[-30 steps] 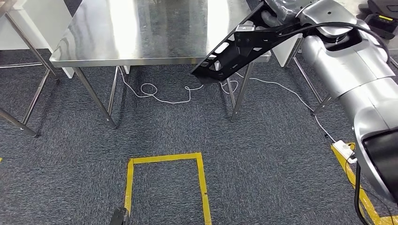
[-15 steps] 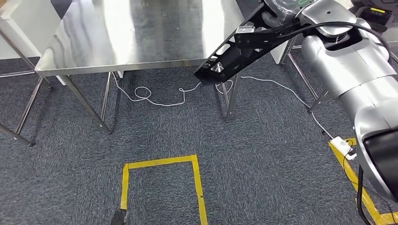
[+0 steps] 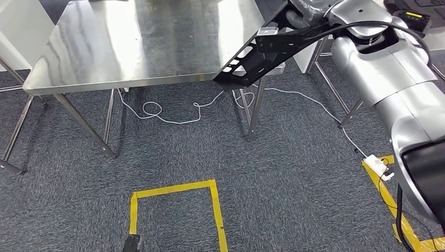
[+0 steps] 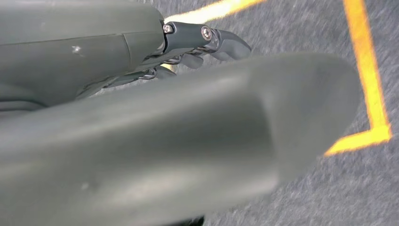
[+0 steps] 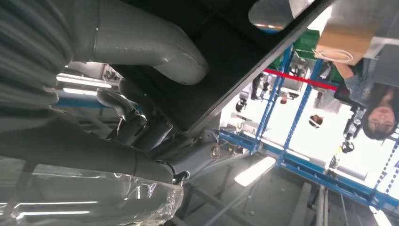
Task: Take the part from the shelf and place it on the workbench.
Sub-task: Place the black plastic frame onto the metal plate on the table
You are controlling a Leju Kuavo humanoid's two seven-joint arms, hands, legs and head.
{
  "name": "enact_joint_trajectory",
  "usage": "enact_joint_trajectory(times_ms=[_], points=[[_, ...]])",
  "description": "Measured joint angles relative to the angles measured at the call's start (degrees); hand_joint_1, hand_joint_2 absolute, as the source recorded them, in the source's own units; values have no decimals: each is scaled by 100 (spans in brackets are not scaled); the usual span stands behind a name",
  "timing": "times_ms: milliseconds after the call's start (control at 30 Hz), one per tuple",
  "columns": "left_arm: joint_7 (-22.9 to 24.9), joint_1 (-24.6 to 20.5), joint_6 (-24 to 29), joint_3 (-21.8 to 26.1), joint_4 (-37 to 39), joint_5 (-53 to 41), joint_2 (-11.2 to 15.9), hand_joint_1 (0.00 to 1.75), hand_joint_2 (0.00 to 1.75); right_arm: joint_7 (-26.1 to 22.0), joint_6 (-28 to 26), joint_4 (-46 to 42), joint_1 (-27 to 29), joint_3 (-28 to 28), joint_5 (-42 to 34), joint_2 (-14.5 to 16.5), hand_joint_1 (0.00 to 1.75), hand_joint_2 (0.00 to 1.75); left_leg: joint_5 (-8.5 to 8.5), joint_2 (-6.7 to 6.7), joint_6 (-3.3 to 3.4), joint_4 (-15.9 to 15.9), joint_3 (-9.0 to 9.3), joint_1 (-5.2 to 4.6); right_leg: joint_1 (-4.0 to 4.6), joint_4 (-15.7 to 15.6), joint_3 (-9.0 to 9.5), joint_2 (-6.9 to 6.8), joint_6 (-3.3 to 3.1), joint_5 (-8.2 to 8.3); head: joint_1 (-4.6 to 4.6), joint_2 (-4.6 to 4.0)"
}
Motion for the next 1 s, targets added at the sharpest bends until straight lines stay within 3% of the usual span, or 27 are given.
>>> enact_joint_trajectory(times_ms=[100,133,167,200,267,300,367,433,500,633,700,733,800,833,867,1000], points=[[-1,-11,-5,2,-1,4,-5,0,0,-6,2,1,-26,13,-2,-2,175,175,-70,-1,38,-13,81,20,-53,1020,-624,-35,14,-325,16,0],[-1,-8,-8,2,0,4,-9,0,0,-8,2,1,-17,18,-3,-1,175,175,-100,-5,32,-12,108,21,-74,1283,-830,-40,39,-392,16,0],[-1,-2,-9,2,0,4,-13,0,0,-8,2,1,-7,25,-2,-3,175,175,-132,-11,19,-10,143,23,-97,1345,-938,-45,84,-369,18,0],[-1,3,-6,2,1,4,-16,0,0,-8,2,1,-2,33,-1,-3,175,175,-163,-18,1,-9,190,27,-122,1167,-928,-53,145,-234,18,0],[1,8,3,3,1,5,-20,0,0,-11,7,1,-2,50,-3,0,175,175,-235,-30,-50,-10,288,38,-166,353,-687,-91,272,253,23,0],[3,9,7,6,1,5,-21,0,0,-18,11,2,-5,59,-8,3,175,175,-267,-33,-83,-9,324,39,-166,-18,-578,-115,283,433,25,0],[8,12,8,20,2,7,-22,0,0,-42,16,3,-15,81,-10,16,175,175,-315,-32,-153,3,339,36,-127,-344,-459,-137,203,609,22,0],[8,19,6,40,2,6,-26,0,0,-80,14,2,-23,113,0,29,175,175,-342,-26,-210,34,338,40,-122,-339,-408,-129,90,617,2,0],[6,25,4,54,2,5,-30,0,0,-110,11,1,-30,148,10,44,175,175,-418,-23,-253,151,317,62,-164,-349,-355,-128,33,610,-18,0],[6,23,5,57,2,5,-30,0,0,-120,13,1,-39,170,19,68,175,175,-527,-20,-281,345,241,90,-177,-351,-310,-128,-19,593,-48,0],[6,26,5,58,2,5,-28,0,0,-123,14,1,-36,191,20,84,175,175,-685,-21,-300,713,19,97,-160,-347,-305,-127,-48,573,-57,0],[12,32,5,58,2,0,-27,0,0,-127,14,1,-34,221,24,100,175,175,-652,-18,-324,816,-110,110,-150,-321,-303,-132,-73,545,-61,0],[35,37,3,60,2,-17,-27,0,0,-134,15,0,-41,298,46,129,175,175,-426,39,-367,635,-226,125,-126,-260,-296,-154,-83,485,-64,0],[51,33,1,60,2,-27,-30,0,0,-136,15,-1,-55,327,62,133,175,175,-239,71,-351,339,-159,119,-117,-234,-304,-165,-63,462,-68,0],[63,27,0,60,2,-33,-32,0,0,-133,15,-1,-69,339,77,129,175,175,-177,88,-315,197,-114,101,-105,-231,-307,-176,-27,448,-66,0],[87,16,1,60,0,-69,-32,0,0,-115,15,-2,-134,346,103,87,175,175,-90,10,-134,175,-87,71,-67,-92,-377,-208,84,341,-57,0]])
